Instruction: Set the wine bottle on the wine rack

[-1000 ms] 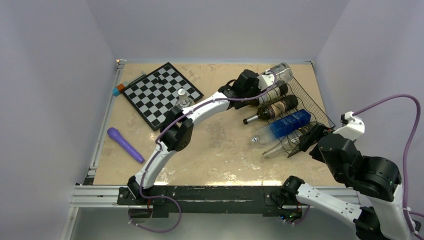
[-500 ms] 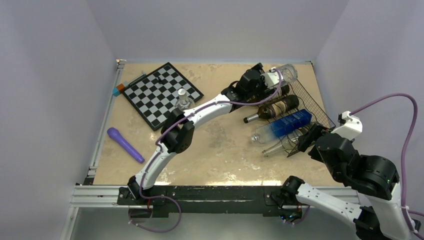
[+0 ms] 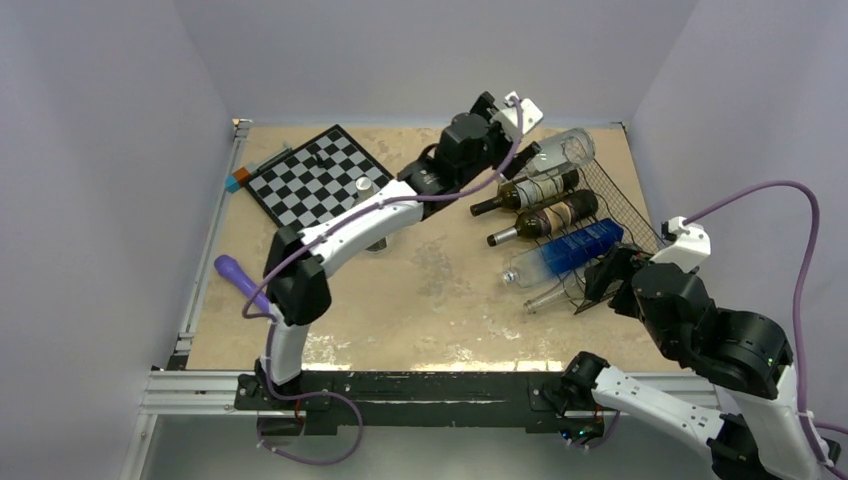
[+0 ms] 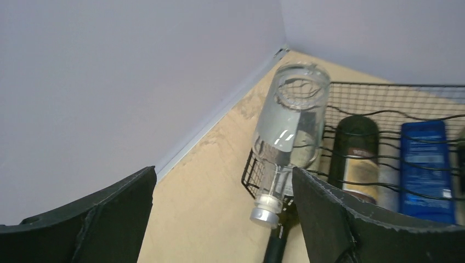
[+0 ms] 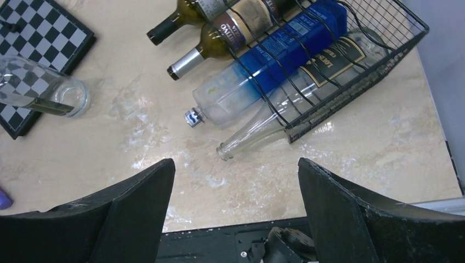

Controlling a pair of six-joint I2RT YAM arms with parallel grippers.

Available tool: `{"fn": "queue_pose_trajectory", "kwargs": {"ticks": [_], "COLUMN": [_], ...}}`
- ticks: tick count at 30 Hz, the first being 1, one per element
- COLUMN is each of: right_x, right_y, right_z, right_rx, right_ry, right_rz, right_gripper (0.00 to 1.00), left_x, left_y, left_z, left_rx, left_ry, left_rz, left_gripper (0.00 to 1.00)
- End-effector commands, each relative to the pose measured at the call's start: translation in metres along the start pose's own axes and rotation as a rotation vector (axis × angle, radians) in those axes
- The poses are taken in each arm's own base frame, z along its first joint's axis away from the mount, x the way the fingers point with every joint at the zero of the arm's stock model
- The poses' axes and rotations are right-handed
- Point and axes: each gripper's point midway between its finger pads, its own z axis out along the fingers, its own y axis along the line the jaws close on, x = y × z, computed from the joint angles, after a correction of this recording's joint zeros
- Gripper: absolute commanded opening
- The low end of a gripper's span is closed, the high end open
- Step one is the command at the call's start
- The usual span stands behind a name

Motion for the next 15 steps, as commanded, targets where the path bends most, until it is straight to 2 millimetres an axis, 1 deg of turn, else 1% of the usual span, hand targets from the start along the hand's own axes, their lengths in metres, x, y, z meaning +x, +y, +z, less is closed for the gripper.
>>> {"fn": "queue_pose_trajectory", "kwargs": {"ticks": [1, 2, 4, 6, 8, 12, 13, 15], "right_x": [-0.01, -0.013, -0.013, -0.014, -0.013, -0.017, -0.019, -0.022], "right_y": [0.025, 0.033, 0.046, 0.06, 0.074, 0.092, 0.096, 0.102], "right_z": [0.009, 0.013, 0.019, 0.024, 0.028, 0.036, 0.038, 0.04], "right_rx": [-0.079, -0.1, -0.135, -0.171, -0.205, -0.228, -0.234, -0.243], "right_ry": [-0.053, -0.067, -0.08, -0.086, -0.084, -0.095, -0.098, -0.107], "right_rz": [-0.035, -0.033, -0.041, -0.049, -0.06, -0.101, -0.111, -0.127], "right_gripper": [0.87, 0.88, 0.88, 0.88, 0.88, 0.89, 0.89, 0.9], "left_x": [-0.061, -0.067, -0.067, -0.063, -0.056, -0.044, -0.041, -0.031], "left_y": [0.013, 0.014, 0.016, 0.022, 0.029, 0.036, 0.037, 0.044], "left_z": [-0.068, -0.087, -0.118, -0.147, -0.173, -0.218, -0.228, -0.244], "left_rx": [0.146, 0.17, 0.182, 0.175, 0.15, 0.135, 0.134, 0.087], "left_ry": [-0.023, -0.017, 0.002, 0.021, 0.056, 0.091, 0.097, 0.122], "left_rz": [-0.201, -0.23, -0.268, -0.279, -0.334, -0.385, -0.391, -0.4], "left_gripper": [0.95, 0.95, 0.95, 0.95, 0.95, 0.97, 0.99, 0.99]}}
